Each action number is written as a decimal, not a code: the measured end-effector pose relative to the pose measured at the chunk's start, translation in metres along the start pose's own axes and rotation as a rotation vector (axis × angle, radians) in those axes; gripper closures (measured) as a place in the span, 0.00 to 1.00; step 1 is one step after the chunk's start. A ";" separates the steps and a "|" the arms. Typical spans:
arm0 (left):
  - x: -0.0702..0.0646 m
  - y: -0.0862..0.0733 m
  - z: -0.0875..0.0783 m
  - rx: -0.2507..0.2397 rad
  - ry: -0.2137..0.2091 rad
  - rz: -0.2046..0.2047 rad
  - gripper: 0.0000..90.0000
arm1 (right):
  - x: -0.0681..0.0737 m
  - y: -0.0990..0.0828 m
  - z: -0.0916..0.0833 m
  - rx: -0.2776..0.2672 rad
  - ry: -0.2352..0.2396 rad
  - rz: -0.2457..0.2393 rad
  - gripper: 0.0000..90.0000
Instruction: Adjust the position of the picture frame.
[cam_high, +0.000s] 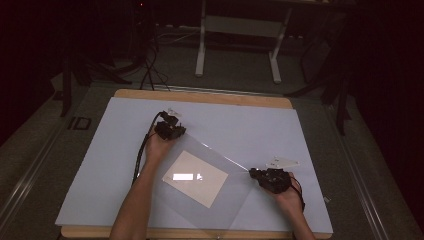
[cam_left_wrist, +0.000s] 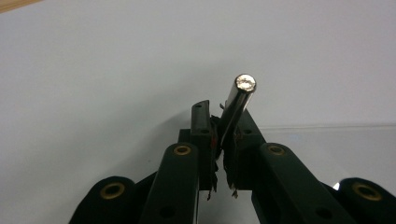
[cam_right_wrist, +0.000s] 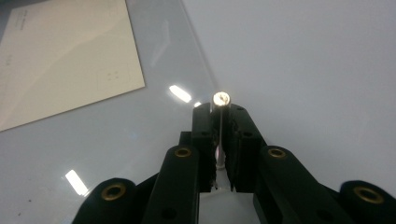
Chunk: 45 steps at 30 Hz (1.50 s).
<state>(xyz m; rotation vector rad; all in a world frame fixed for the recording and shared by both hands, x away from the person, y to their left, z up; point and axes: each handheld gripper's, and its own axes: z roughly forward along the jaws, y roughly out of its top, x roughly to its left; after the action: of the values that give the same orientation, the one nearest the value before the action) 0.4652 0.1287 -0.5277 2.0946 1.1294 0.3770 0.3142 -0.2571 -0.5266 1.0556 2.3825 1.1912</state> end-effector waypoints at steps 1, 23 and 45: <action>0.000 0.000 0.000 -0.001 -0.002 -0.003 0.92 | 0.000 -0.001 0.001 0.007 -0.004 -0.001 0.92; 0.012 0.010 -0.030 0.037 -0.090 0.008 0.92 | -0.028 0.032 -0.009 -0.041 -0.015 0.157 0.89; 0.030 -0.030 -0.043 0.073 -0.079 -0.097 0.90 | -0.079 0.078 0.068 0.077 -0.025 0.244 0.90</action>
<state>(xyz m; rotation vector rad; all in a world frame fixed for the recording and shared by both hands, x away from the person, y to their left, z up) 0.4407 0.1839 -0.5214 2.0890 1.2090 0.2079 0.4434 -0.2439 -0.5139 1.4103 2.3484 1.1617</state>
